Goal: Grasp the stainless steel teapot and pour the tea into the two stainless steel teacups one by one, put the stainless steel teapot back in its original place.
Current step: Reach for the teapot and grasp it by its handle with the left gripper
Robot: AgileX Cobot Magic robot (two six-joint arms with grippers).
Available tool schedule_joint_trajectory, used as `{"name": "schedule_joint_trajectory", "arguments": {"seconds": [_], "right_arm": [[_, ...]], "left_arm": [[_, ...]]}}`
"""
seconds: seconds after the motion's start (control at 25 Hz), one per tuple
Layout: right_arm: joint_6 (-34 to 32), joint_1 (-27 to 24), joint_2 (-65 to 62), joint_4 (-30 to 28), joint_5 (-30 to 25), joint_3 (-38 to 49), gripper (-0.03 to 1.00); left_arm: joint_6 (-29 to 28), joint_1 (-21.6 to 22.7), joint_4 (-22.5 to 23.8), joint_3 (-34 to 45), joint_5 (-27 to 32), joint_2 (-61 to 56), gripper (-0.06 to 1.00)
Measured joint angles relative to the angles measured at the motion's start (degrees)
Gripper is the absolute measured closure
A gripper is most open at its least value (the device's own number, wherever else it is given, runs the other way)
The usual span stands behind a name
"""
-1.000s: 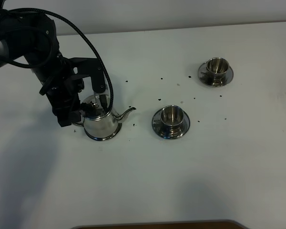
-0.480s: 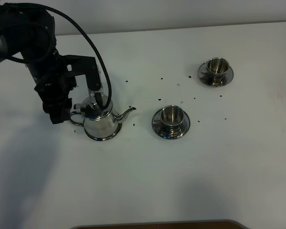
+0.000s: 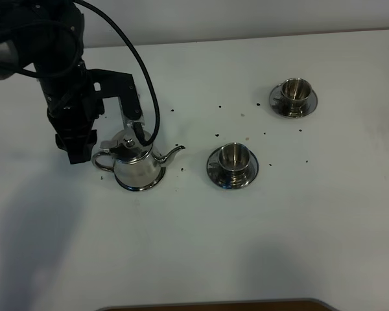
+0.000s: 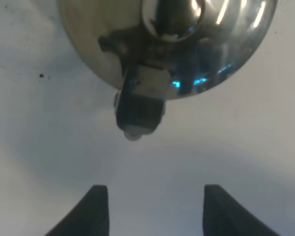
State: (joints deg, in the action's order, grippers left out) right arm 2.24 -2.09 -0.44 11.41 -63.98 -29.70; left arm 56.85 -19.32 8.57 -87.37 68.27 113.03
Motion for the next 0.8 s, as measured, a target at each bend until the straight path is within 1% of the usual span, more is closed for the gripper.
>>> {"name": "schedule_joint_trajectory", "arguments": {"seconds": [0.12,0.32,0.8], "right_arm": [[0.0,0.0,0.0,0.0,0.0,0.0,0.73],[0.0,0.0,0.0,0.0,0.0,0.0,0.73],[0.0,0.0,0.0,0.0,0.0,0.0,0.73]], "left_arm": [[-0.74,-1.47,1.38,-2.03,0.0,1.73,0.47],[-1.85,-2.54,1.48,-6.01,0.0,5.11,0.47],[-1.97,-3.03,0.64,-6.21,0.0,5.53,0.47]]}}
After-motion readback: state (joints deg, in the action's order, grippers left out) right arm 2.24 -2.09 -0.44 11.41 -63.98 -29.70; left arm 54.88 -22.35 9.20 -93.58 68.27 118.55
